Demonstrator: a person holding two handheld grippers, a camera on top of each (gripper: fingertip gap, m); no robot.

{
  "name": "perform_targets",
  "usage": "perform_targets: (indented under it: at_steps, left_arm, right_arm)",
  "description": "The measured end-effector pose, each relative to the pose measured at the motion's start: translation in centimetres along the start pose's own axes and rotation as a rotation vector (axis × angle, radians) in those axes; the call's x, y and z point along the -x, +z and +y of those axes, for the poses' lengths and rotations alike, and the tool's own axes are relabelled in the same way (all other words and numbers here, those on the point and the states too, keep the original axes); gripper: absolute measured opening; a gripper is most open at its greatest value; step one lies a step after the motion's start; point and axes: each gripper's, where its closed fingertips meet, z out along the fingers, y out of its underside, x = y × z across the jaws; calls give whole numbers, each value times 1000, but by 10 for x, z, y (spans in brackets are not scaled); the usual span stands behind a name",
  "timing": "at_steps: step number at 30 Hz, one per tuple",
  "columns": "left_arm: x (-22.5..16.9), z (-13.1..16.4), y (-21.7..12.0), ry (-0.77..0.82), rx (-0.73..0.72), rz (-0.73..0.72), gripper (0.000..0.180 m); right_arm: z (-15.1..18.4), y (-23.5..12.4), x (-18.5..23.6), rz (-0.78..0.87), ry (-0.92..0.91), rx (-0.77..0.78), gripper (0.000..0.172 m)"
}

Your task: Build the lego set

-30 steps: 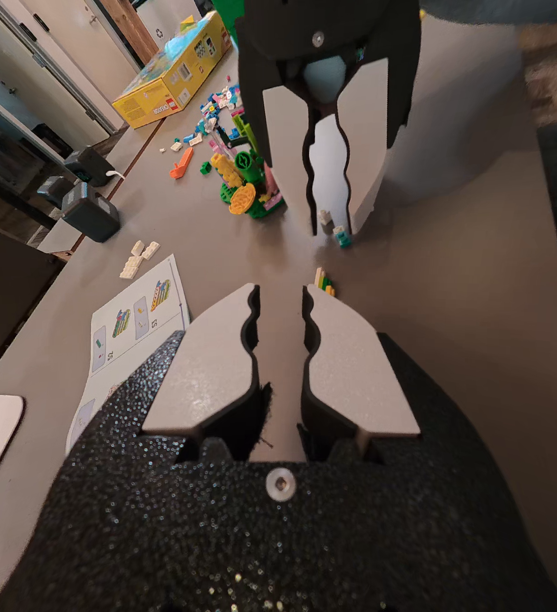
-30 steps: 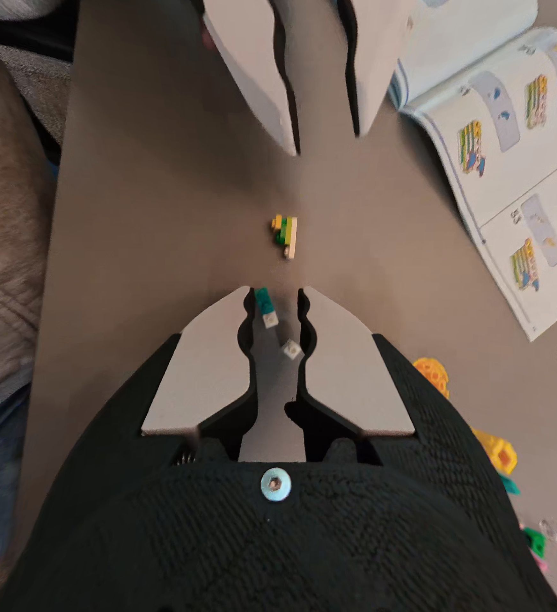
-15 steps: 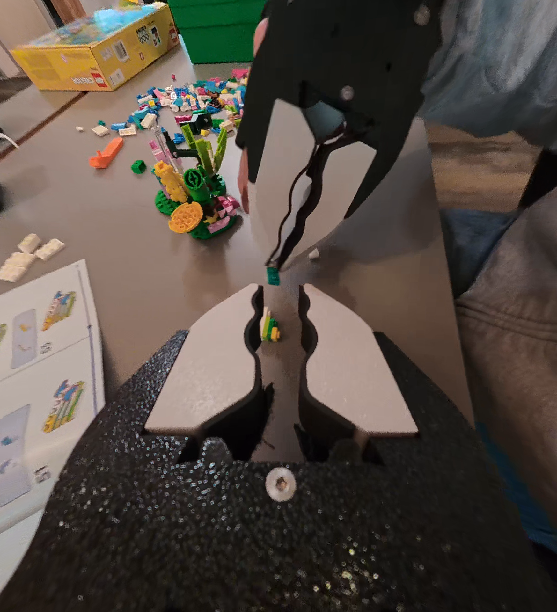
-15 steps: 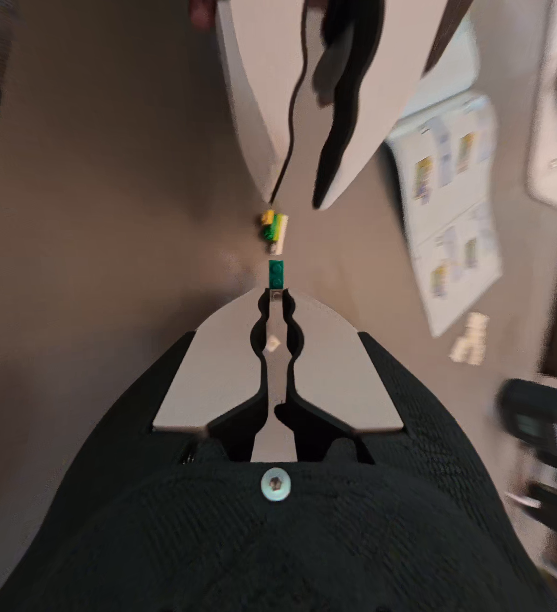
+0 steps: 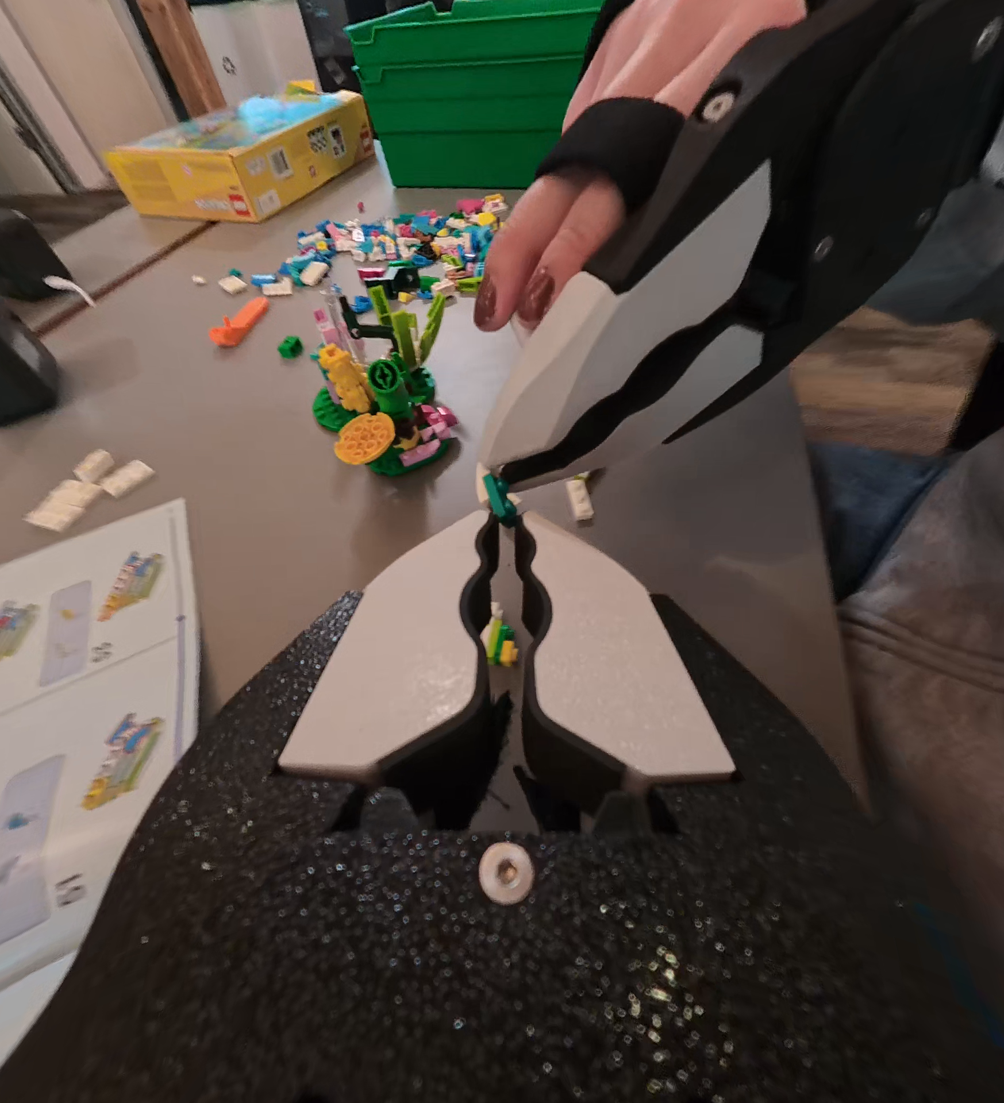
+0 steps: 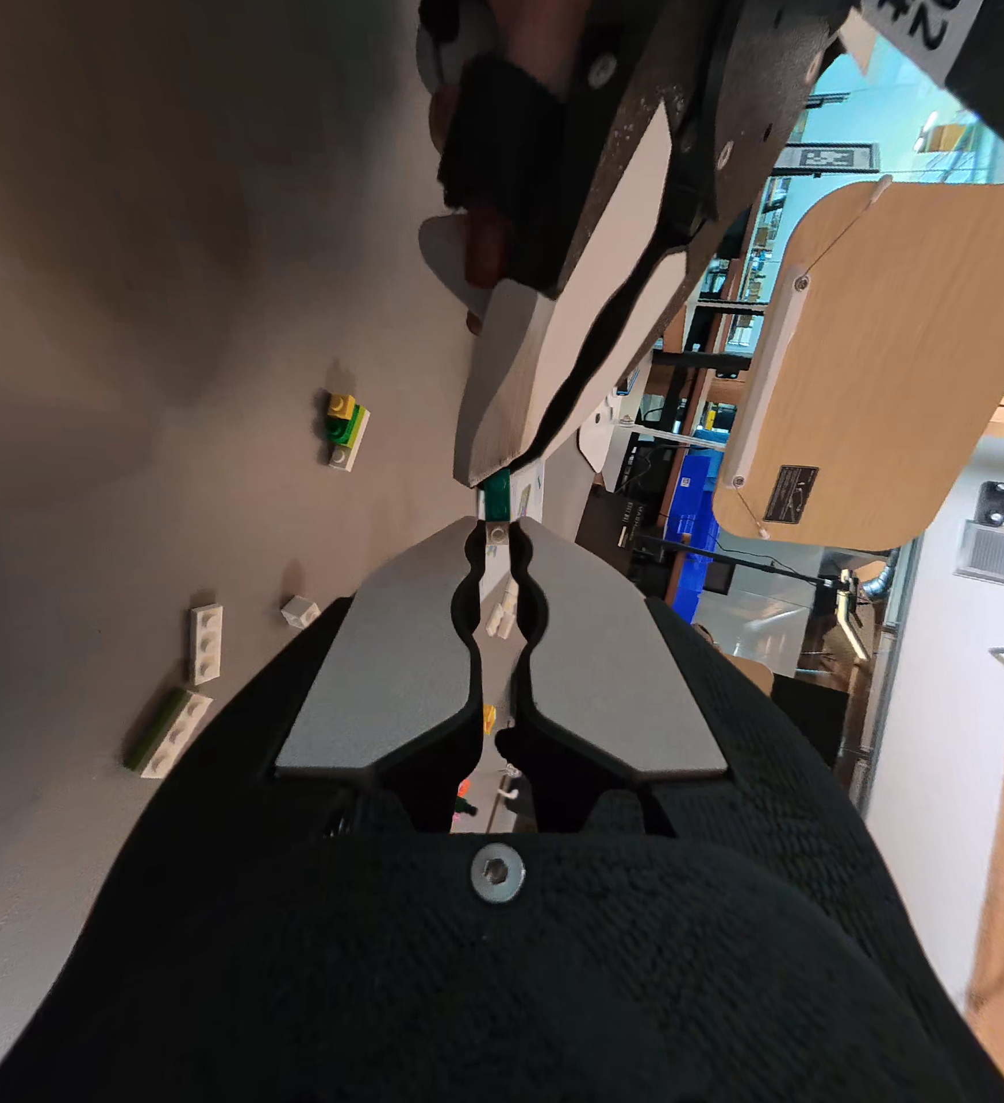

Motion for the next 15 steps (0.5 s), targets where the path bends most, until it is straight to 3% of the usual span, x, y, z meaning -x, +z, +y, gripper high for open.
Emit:
perform_targets:
  at_steps: [2,5,8,12,15]
  left_arm:
    - [1,3,0,70,22,-18,2]
    - [-5,5,-1,224,40,-15,2]
    - [-14,4,0,287,32,21,2]
    - [-17,6,0,295,41,37,2]
    - [-9,12,-1,182,77,14,8]
  right_arm:
    - [-1,-1,1,-14,27,-15,6]
    - [-6,-4,10,-180,335,-77,21]
    - [-10,-8,14,-335,535,-127,14]
    - [-16,-11,17,-450,621,-171,6]
    - [-12,-7,22,-502,694,-163,6]
